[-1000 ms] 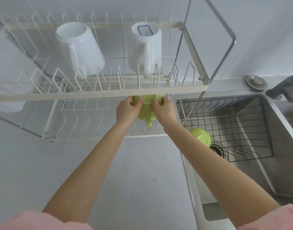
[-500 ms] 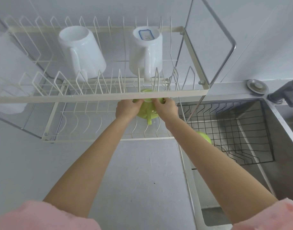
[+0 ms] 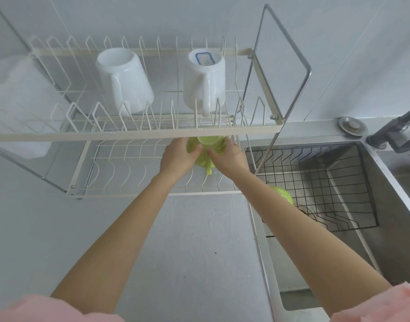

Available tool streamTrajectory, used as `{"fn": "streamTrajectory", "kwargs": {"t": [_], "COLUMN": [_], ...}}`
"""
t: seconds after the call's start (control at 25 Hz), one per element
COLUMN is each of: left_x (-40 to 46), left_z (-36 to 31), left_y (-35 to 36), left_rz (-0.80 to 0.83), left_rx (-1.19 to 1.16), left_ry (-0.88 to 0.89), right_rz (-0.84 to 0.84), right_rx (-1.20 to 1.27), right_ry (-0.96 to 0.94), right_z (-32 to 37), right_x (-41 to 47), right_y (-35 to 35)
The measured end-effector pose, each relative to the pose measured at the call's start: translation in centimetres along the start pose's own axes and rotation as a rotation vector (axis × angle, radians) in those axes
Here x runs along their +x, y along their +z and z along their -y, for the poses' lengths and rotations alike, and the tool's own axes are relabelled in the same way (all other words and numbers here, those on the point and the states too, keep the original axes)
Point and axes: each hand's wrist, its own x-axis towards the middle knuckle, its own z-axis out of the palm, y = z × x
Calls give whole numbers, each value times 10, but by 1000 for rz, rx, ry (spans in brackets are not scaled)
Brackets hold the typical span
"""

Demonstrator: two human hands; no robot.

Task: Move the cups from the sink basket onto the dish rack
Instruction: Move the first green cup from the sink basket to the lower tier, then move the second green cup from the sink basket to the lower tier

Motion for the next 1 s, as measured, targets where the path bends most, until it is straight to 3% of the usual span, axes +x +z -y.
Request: {"fn": "streamTrajectory", "kwargs": {"t": [0.24, 0.48, 1.0], "left_x": [-36, -90, -156], "left_z": [17, 18, -41], "left_y": [-13, -20, 53], "left_rz": [18, 25, 119], "left_rx": [514, 603, 634], "left_ry": [179, 175, 224], "right_rz": [61, 39, -23], "right_rx": [-252, -414, -471], "right_ry": [-232, -389, -332], "right_z": [-12, -40, -125], "right_x": [-56, -120, -149], "right_y": [-11, -25, -95]}}
